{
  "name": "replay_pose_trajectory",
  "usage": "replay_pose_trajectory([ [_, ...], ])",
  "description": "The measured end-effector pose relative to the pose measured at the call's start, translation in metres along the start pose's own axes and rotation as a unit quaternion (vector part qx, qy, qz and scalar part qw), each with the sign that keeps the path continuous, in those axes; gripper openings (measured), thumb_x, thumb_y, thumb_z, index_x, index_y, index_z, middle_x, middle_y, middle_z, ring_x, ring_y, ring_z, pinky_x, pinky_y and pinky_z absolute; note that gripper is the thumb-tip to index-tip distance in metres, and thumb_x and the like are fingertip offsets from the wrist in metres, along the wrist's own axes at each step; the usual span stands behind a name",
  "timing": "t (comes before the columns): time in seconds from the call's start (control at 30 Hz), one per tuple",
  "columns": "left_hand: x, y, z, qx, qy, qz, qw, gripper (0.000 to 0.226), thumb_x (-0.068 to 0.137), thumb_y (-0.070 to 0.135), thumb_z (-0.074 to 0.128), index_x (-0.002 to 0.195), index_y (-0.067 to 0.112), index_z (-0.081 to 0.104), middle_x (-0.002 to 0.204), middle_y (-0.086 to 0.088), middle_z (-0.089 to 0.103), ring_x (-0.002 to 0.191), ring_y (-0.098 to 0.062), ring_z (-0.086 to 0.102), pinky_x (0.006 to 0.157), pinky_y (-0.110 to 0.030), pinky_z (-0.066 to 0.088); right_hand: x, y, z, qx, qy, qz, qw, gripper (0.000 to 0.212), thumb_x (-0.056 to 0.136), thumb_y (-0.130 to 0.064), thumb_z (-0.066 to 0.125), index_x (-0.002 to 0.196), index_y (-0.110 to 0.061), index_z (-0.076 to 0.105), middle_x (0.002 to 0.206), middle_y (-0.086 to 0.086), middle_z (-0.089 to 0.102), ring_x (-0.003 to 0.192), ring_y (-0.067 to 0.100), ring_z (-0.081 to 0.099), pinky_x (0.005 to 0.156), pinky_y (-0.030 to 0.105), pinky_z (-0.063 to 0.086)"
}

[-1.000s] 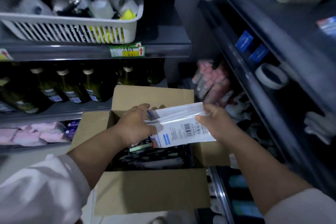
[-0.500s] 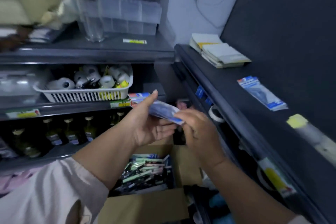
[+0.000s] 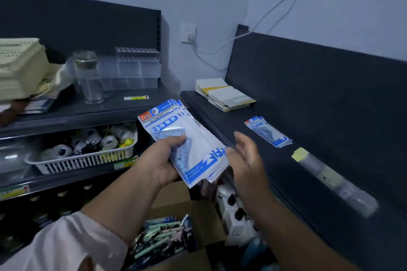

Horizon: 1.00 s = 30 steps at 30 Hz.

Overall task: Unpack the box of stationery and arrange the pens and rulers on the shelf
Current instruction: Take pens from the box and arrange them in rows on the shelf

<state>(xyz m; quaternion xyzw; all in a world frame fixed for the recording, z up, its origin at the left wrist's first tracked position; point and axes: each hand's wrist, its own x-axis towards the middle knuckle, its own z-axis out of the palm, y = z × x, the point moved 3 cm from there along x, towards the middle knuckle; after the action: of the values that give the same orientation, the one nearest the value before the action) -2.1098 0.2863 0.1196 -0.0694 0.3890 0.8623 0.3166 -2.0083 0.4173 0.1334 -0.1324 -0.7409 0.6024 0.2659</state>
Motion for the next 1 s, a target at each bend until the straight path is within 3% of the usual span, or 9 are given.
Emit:
replay_pose_trajectory([
  [0.07, 0.002, -0.003, 0.011, 0.014, -0.021, 0.000, 1.000, 0.020, 0.090, 0.001, 0.053, 0.106, 0.007, 0.062, 0.096, -0.017, 0.071, 0.087, -0.033, 0.067, 0.074, -0.053, 0.052, 0.013, 0.012, -0.007, 0.108, 0.002, 0.206, 0.973, 0.040, 0.094, -0.032, 0.059, 0.130, -0.018, 0.048, 0.100, -0.010, 0.065, 0.087, 0.032, 0.064, 0.086, 0.054, 0.051],
  [0.13, 0.007, -0.008, 0.024, 0.028, -0.043, 0.008, 0.999, 0.020, 0.090, 0.001, 0.052, 0.106, 0.007, 0.063, 0.098, -0.017, 0.071, 0.088, -0.033, 0.068, 0.074, -0.051, 0.053, 0.022, 0.021, -0.008, 0.246, -0.040, 0.328, 0.911, 0.036, 0.091, -0.037, 0.059, 0.114, -0.009, 0.060, 0.095, 0.007, 0.074, 0.083, 0.028, 0.070, 0.077, 0.047, 0.057],
  [0.17, 0.011, -0.011, 0.030, 0.034, -0.052, 0.013, 0.998, 0.021, 0.090, 0.001, 0.052, 0.107, 0.006, 0.064, 0.098, -0.017, 0.071, 0.086, -0.033, 0.068, 0.074, -0.050, 0.054, 0.026, 0.024, -0.008, 0.287, -0.062, 0.344, 0.892, 0.032, 0.093, -0.033, 0.057, 0.108, -0.006, 0.064, 0.097, 0.012, 0.074, 0.083, 0.027, 0.070, 0.074, 0.043, 0.057],
  [0.3, 0.039, -0.019, 0.057, 0.056, -0.060, 0.037, 0.996, 0.025, 0.089, 0.001, 0.051, 0.111, 0.005, 0.064, 0.096, -0.016, 0.072, 0.079, -0.030, 0.071, 0.067, -0.044, 0.058, 0.061, 0.041, -0.019, 0.341, -0.065, 0.319, 0.882, 0.031, 0.091, -0.009, 0.059, 0.119, 0.003, 0.059, 0.115, 0.025, 0.065, 0.098, 0.040, 0.066, 0.085, 0.050, 0.053],
  [0.43, 0.073, -0.025, 0.084, 0.068, -0.056, 0.044, 0.995, 0.028, 0.088, 0.000, 0.053, 0.114, 0.005, 0.063, 0.100, -0.015, 0.072, 0.083, -0.031, 0.071, 0.067, -0.045, 0.058, 0.103, 0.054, -0.041, 0.326, -0.029, 0.295, 0.898, 0.033, 0.085, 0.000, 0.063, 0.117, 0.002, 0.056, 0.112, 0.031, 0.064, 0.087, 0.044, 0.066, 0.086, 0.069, 0.044],
  [0.6, 0.114, -0.034, 0.115, 0.075, -0.050, 0.052, 0.995, 0.025, 0.090, 0.000, 0.052, 0.111, 0.004, 0.064, 0.100, -0.016, 0.072, 0.083, -0.032, 0.070, 0.068, -0.044, 0.056, 0.148, 0.072, -0.065, 0.369, -0.044, 0.287, 0.883, 0.035, 0.086, 0.001, 0.060, 0.121, -0.001, 0.059, 0.111, 0.024, 0.067, 0.091, 0.039, 0.069, 0.075, 0.050, 0.057],
  [0.73, 0.145, -0.047, 0.131, 0.088, -0.030, 0.042, 0.995, 0.017, 0.090, 0.001, 0.053, 0.100, 0.004, 0.067, 0.091, -0.017, 0.073, 0.077, -0.031, 0.071, 0.073, -0.047, 0.053, 0.169, 0.083, -0.076, 0.361, -0.083, 0.276, 0.887, 0.034, 0.088, 0.002, 0.058, 0.120, -0.007, 0.061, 0.109, 0.019, 0.070, 0.099, 0.037, 0.068, 0.081, 0.050, 0.056],
  [0.9, 0.186, -0.068, 0.139, 0.130, 0.019, -0.002, 0.991, 0.019, 0.084, 0.004, 0.064, 0.103, 0.005, 0.067, 0.100, -0.019, 0.072, 0.091, -0.035, 0.068, 0.082, -0.051, 0.053, 0.193, 0.110, -0.098, 0.299, -0.022, 0.302, 0.905, 0.035, 0.081, 0.011, 0.062, 0.110, -0.009, 0.063, 0.094, 0.016, 0.073, 0.076, 0.031, 0.071, 0.069, 0.045, 0.059],
  [1.0, 0.208, -0.087, 0.148, 0.174, 0.033, -0.037, 0.984, 0.022, 0.082, 0.009, 0.070, 0.103, 0.005, 0.067, 0.097, -0.017, 0.073, 0.090, -0.034, 0.069, 0.083, -0.050, 0.054, 0.207, 0.131, -0.117, 0.244, 0.028, 0.316, 0.917, 0.034, 0.081, 0.009, 0.065, 0.108, -0.013, 0.062, 0.097, 0.016, 0.072, 0.082, 0.034, 0.069, 0.076, 0.052, 0.057],
])
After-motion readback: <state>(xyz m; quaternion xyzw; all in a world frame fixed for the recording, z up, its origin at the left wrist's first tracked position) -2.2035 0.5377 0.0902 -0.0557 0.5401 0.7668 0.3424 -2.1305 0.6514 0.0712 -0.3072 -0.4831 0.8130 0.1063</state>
